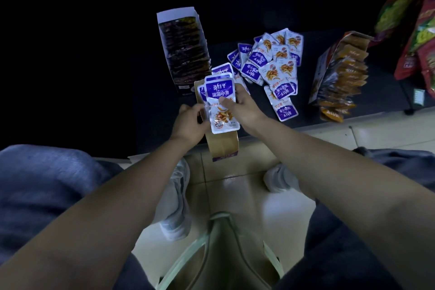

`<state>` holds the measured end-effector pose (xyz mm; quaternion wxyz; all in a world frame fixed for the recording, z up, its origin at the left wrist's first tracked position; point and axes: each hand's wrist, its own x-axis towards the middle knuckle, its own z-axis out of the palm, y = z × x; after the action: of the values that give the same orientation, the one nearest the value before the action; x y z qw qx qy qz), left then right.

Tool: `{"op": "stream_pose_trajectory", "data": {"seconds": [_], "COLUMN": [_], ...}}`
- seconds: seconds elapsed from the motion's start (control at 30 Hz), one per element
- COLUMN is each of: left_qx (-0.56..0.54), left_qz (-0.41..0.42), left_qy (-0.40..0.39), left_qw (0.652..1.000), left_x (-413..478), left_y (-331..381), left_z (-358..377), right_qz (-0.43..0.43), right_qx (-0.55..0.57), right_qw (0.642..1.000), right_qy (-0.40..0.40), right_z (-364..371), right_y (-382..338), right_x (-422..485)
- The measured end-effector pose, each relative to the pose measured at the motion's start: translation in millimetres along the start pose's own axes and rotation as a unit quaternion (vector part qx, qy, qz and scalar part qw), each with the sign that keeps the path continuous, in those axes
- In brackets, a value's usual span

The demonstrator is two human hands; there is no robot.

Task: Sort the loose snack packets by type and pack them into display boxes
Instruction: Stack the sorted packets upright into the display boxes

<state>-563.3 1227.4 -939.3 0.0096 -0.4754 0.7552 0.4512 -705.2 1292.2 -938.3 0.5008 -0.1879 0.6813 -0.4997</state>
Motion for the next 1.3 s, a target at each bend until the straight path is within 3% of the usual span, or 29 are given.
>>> {"op": "stream_pose_trajectory", "data": {"seconds": [0.1,0.3,0.47,0.77,1.0,1.17,1.3], "left_qx": [-0.005,-0.043,-0.047,-0.079,-0.098,-0.107,-0.111], "left_qz": [-0.01,-0.003,-0.081,-0.114,-0.13,-0.134,-0.131], "left_qy": [-0.016,0.034,-0.045,-0.12,-0.119,-0.095,-0.1], "left_qw": [1.0,0.998,0.995,0.983,0.98,0.981,0.98], "left_x": [-4.1,1.4,7.9,-5.1,-9.8,-7.2,-6.7], "left_y": [1.0,1.5,-2.9,6.9,6.9,-2.0,-3.3], "left_z": [0.5,2.6,5.9,-14.0,-17.8,-19.8,-18.4], "right_qz": [-0.005,-0.034,-0.038,-0.056,-0.022,-0.058,-0.028], "right_qx": [-0.023,-0.018,-0.033,-0.008,-0.149,-0.354,-0.342], "right_qw": [1.0,0.999,0.999,0.998,0.988,0.932,0.939], "right_qy": [0.008,0.012,0.007,0.021,0.028,0.056,0.028], "right_z": [-0.6,5.2,6.4,4.3,12.5,10.8,11.7], "right_y": [6.0,5.5,10.0,1.0,16.1,14.3,11.1], "right_x": [-0.2,3.2,6.0,-1.8,3.3,13.7,15.3]}}
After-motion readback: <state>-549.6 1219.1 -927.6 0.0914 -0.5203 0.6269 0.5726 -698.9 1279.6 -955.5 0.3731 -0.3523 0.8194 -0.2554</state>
